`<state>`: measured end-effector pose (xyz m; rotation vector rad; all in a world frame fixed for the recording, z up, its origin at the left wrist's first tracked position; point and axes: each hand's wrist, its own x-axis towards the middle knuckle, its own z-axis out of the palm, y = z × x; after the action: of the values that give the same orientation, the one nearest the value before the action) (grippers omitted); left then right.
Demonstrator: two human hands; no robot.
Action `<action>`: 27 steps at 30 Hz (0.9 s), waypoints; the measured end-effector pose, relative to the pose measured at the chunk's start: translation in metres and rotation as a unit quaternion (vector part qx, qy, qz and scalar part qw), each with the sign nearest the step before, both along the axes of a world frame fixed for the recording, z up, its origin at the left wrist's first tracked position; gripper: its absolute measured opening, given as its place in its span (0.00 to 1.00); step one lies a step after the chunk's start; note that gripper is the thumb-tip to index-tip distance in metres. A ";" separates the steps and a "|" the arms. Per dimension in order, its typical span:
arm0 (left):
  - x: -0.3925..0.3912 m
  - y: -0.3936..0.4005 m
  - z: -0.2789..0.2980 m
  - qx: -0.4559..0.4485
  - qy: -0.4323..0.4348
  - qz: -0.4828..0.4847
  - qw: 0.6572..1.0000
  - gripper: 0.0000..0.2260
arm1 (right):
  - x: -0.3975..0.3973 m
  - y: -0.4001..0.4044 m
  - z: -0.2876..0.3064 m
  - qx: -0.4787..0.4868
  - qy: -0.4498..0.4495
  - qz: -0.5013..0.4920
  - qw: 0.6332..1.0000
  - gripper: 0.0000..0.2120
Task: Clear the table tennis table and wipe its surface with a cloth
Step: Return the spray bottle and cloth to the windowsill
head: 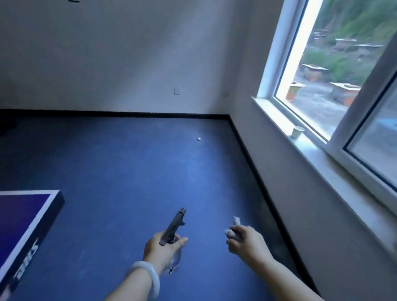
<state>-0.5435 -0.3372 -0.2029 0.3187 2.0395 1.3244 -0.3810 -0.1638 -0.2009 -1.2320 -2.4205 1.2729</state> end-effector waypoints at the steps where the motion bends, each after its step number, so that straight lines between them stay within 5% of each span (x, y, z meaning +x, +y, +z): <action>1: -0.009 0.026 0.000 -0.004 0.007 -0.022 1.000 0.09 | 0.000 0.021 0.000 0.004 -0.004 -0.020 1.000 0.14; 6: -0.025 0.150 0.007 -0.025 0.027 -0.168 0.985 0.10 | 0.021 0.112 0.006 0.036 -0.034 -0.112 0.992 0.02; 10: -0.002 0.257 0.007 -0.031 0.019 -0.269 0.962 0.12 | 0.063 0.179 0.003 0.030 -0.056 -0.202 0.977 0.07; 15: 0.052 0.378 0.003 0.000 0.020 -0.310 0.951 0.08 | 0.123 0.264 0.000 0.028 -0.059 -0.264 0.962 0.11; 22: 0.110 0.493 0.000 0.004 0.016 -0.365 0.931 0.08 | 0.185 0.359 0.000 0.014 -0.056 -0.312 0.948 0.03; 27: 0.133 0.569 -0.011 -0.008 0.007 -0.405 0.914 0.10 | 0.208 0.415 -0.014 0.006 -0.045 -0.365 0.930 0.08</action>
<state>-0.4110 0.2316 -0.2142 1.0357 1.6196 0.7712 -0.1727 0.2507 -0.2147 -1.9520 -1.7027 0.9691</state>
